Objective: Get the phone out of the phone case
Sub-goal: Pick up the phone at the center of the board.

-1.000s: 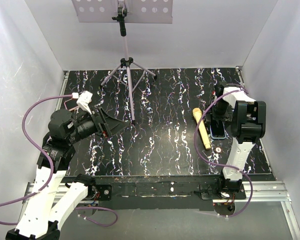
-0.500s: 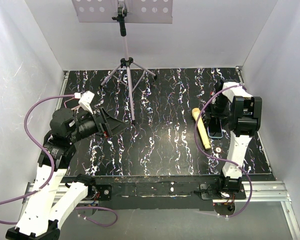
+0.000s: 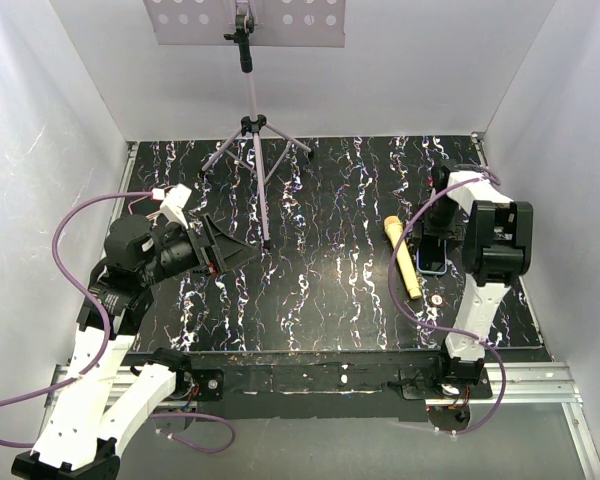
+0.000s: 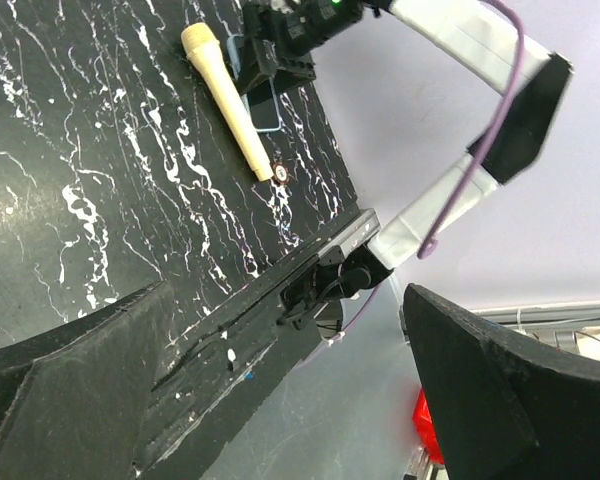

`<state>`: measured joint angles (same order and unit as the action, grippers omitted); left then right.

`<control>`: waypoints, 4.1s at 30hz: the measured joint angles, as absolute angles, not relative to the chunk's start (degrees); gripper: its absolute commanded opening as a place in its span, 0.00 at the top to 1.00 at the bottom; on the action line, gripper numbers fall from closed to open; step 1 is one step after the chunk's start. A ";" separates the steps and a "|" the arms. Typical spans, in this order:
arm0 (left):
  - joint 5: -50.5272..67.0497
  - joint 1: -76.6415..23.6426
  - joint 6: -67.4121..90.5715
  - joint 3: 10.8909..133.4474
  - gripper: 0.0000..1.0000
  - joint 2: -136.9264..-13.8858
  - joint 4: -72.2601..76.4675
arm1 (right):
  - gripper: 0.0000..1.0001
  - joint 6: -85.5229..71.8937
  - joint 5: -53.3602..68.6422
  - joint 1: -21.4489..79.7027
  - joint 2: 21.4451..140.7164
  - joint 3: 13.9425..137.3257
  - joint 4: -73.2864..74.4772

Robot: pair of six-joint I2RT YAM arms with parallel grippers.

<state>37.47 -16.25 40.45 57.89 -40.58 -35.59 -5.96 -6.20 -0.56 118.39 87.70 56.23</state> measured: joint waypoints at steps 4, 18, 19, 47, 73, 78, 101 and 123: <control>36.16 -16.25 41.21 57.60 0.00 -40.69 -37.58 | 0.99 -8.62 -7.68 -0.75 110.19 80.47 48.18; 33.52 -16.38 47.90 49.82 0.01 -45.15 -39.48 | 0.99 -13.96 -2.09 0.14 86.98 71.42 37.06; 33.58 -16.64 48.69 49.25 0.01 -44.88 -38.35 | 0.99 -14.33 -0.80 1.21 85.43 71.35 36.77; 20.88 -25.56 61.69 46.57 0.33 -52.80 -26.96 | 0.99 -27.35 18.35 50.39 83.90 61.04 17.41; 18.22 -31.99 58.92 47.81 1.00 -62.87 -22.13 | 0.61 -28.80 13.58 53.52 83.96 68.99 23.03; 18.44 -32.10 59.13 47.72 1.00 -63.11 -22.33 | 0.26 -29.39 13.61 53.49 83.85 68.97 23.81; 8.01 -23.79 94.13 29.02 1.00 -48.18 -10.48 | 0.21 -68.75 6.68 53.28 61.01 43.20 1.98; 8.75 -23.86 101.45 23.90 1.00 -40.97 1.76 | 0.39 -76.86 8.80 52.73 68.40 42.78 -15.55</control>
<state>8.75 -23.86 101.45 23.90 -40.97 1.76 -76.86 8.80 52.73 68.40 42.78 -15.55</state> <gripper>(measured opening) 0.123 0.711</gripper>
